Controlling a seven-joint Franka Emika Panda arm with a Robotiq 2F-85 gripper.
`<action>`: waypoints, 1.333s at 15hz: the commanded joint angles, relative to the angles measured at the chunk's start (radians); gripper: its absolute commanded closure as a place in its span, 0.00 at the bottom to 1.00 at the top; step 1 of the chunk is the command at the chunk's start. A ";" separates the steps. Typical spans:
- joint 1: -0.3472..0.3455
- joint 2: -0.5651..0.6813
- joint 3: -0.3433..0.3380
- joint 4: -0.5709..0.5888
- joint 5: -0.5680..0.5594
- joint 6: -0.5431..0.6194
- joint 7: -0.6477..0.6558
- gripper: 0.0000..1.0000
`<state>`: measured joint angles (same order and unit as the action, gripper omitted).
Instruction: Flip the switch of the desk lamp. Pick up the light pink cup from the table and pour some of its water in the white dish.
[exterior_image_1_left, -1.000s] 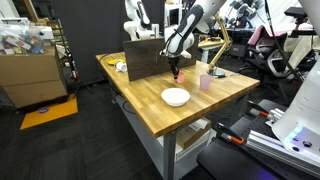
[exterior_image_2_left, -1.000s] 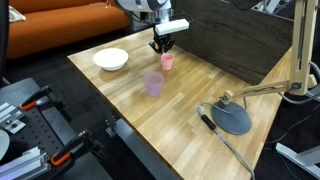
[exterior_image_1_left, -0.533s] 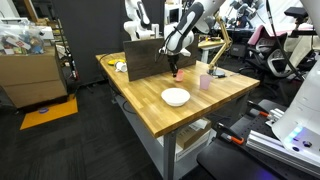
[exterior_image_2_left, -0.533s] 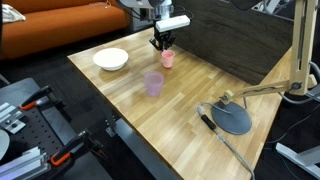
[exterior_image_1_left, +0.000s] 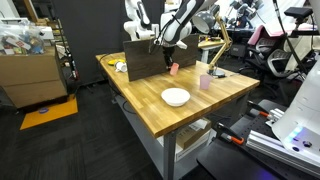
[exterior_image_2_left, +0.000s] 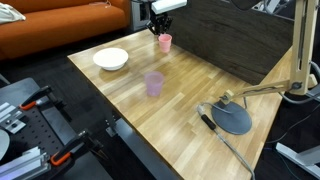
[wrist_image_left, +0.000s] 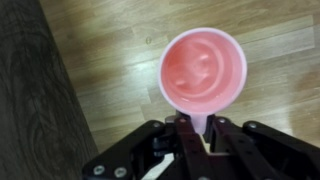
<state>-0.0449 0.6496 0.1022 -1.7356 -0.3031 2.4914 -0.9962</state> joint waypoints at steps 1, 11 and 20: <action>0.002 -0.100 0.025 -0.091 0.019 0.011 -0.023 0.96; 0.058 -0.345 0.050 -0.281 0.074 0.015 0.069 0.96; 0.069 -0.343 0.050 -0.271 0.066 -0.002 0.050 0.96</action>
<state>0.0152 0.3227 0.1535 -1.9987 -0.2432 2.4919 -0.9252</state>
